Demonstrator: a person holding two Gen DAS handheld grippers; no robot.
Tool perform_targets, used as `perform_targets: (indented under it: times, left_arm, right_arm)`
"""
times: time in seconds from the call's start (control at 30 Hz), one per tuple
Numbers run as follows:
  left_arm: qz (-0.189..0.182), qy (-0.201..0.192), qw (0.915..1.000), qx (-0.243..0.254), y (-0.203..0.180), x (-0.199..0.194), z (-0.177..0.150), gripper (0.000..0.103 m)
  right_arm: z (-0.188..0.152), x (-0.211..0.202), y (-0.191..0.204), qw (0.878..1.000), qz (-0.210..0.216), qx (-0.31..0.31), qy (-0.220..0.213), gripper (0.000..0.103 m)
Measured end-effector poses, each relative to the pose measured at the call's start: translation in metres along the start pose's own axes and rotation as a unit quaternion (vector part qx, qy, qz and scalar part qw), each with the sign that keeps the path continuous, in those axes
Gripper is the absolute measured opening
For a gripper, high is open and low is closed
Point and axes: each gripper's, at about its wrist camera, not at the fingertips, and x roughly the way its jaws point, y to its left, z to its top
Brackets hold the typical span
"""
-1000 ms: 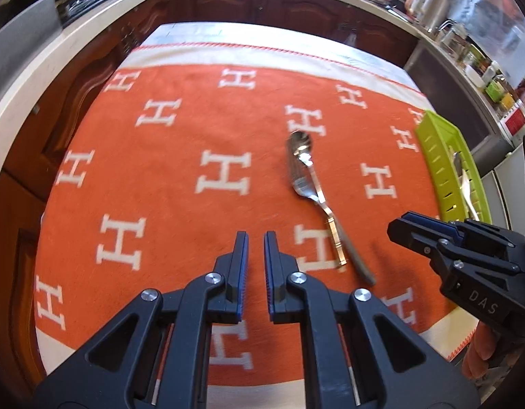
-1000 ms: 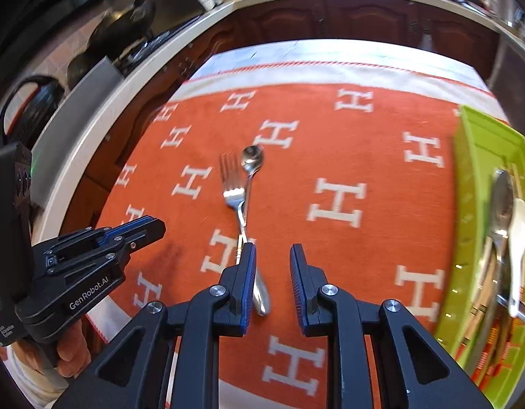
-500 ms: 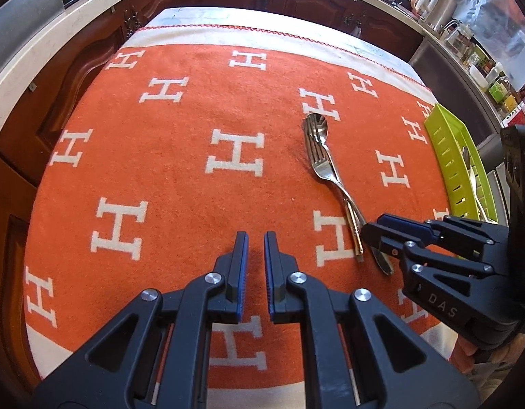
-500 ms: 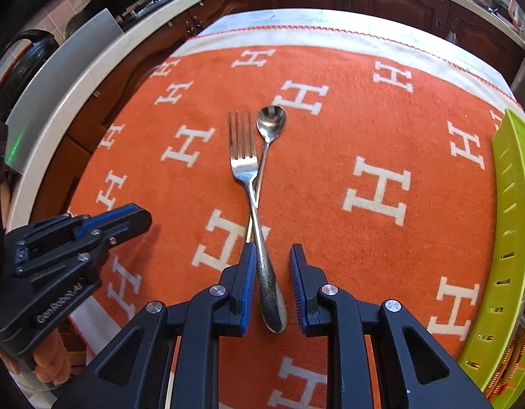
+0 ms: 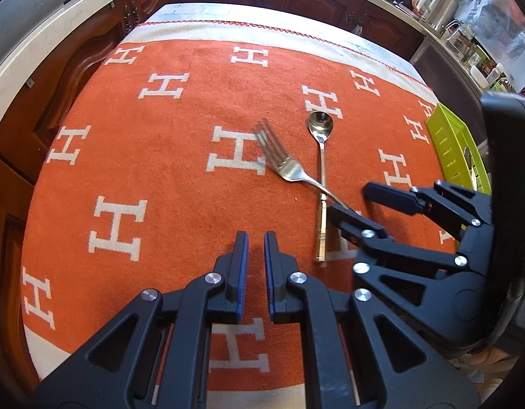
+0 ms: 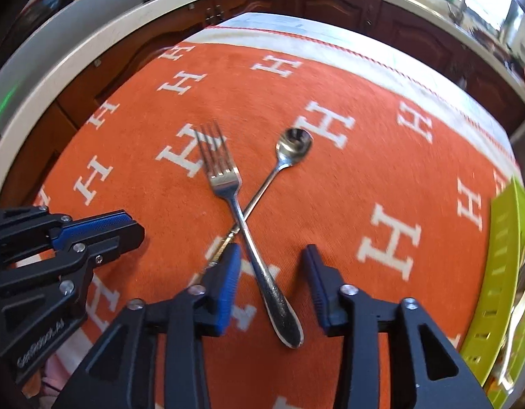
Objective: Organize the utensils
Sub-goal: 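Grasp the steel fork with the right tool while the left tool grasps the steel spoon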
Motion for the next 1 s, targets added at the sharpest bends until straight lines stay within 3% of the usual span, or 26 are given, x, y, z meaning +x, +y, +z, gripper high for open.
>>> perform_targets:
  times: [0.3, 0.4, 0.43, 0.53, 0.73, 1.0]
  left_arm:
    - [0.003, 0.000, 0.9999, -0.011, 0.007, -0.001, 0.004, 0.007]
    - [0.005, -0.001, 0.9999, -0.013, 0.008, -0.001, 0.005, 0.007]
    - [0.006, 0.000, 0.9999, -0.013, 0.008, -0.001, 0.005, 0.007]
    - [0.007, 0.000, 0.9999, -0.011, 0.007, 0.000, 0.007, 0.007]
    - [-0.011, -0.001, 0.9999, 0.007, -0.005, 0.005, 0.016, 0.007]
    - [-0.035, -0.001, 0.9978, 0.056, -0.040, 0.033, 0.045, 0.007]
  right_arm:
    - [0.021, 0.011, 0.011, 0.999, 0.000, -0.028, -0.026, 0.040]
    - [0.023, 0.012, 0.016, 0.998, 0.020, -0.048, -0.035, 0.009]
    - [0.023, 0.011, 0.019, 0.998, 0.013, -0.055, -0.036, 0.006]
    - [0.023, 0.009, 0.020, 0.998, 0.025, -0.047, -0.035, 0.005]
    - [0.017, -0.019, -0.011, 0.995, 0.054, 0.028, -0.073, 0.005]
    - [-0.004, -0.058, -0.053, 0.988, 0.058, 0.095, -0.109, 0.005]
